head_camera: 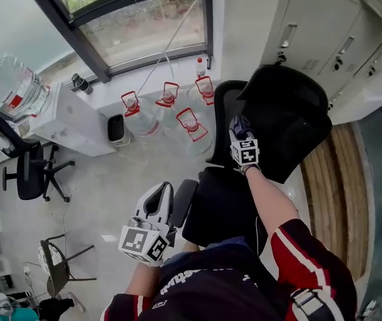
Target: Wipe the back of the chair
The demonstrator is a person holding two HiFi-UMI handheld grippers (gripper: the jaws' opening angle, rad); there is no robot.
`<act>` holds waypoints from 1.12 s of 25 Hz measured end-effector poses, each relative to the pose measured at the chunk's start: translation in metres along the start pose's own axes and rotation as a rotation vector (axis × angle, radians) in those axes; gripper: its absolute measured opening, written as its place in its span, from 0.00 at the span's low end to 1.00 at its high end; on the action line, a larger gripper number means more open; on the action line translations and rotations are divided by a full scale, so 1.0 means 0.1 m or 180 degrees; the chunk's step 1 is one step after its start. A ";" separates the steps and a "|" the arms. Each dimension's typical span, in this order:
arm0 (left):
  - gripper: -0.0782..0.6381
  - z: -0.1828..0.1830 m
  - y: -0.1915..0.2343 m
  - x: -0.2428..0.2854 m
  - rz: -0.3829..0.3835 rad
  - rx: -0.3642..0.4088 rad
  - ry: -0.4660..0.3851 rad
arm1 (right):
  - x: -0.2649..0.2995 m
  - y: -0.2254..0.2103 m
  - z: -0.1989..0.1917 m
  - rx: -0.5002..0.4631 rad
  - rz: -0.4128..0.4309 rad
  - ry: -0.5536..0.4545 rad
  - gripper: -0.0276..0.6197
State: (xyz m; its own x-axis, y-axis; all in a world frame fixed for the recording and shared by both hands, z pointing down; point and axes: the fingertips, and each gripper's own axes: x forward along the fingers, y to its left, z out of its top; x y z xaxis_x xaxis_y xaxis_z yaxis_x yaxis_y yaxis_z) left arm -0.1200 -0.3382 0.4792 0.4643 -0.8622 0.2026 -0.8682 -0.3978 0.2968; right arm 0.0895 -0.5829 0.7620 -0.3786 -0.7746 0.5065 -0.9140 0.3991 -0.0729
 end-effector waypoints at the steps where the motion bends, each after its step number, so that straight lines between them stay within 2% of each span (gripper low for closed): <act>1: 0.14 0.01 0.05 -0.04 0.0043 -0.0006 0.0000 | 0.07 0.09 0.04 -0.0009 0.0037 -0.0004 0.15; 9: 0.14 -0.06 0.43 -0.38 0.0336 -0.0118 0.0000 | 0.42 0.80 0.12 -0.0044 0.0384 -0.0020 0.15; 13: 0.14 -0.03 0.40 -0.33 0.0247 -0.0109 0.0001 | 0.32 0.92 0.07 0.0037 0.0477 -0.0069 0.15; 19: 0.14 -0.02 0.04 -0.06 -0.0121 -0.0015 0.0044 | -0.13 0.49 -0.18 0.0225 0.0227 -0.0094 0.15; 28: 0.14 -0.05 -0.85 0.51 -0.0789 0.0227 0.0220 | -1.10 -0.75 -0.86 0.0527 -0.0484 -0.0066 0.15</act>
State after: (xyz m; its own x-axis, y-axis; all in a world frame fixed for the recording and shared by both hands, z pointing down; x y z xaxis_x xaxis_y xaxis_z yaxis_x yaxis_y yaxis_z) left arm -0.0213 -0.3470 0.4692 0.6731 -0.7131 0.1957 -0.7353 -0.6174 0.2793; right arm 0.2125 -0.4854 0.7859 -0.2359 -0.8304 0.5048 -0.9716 0.1922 -0.1379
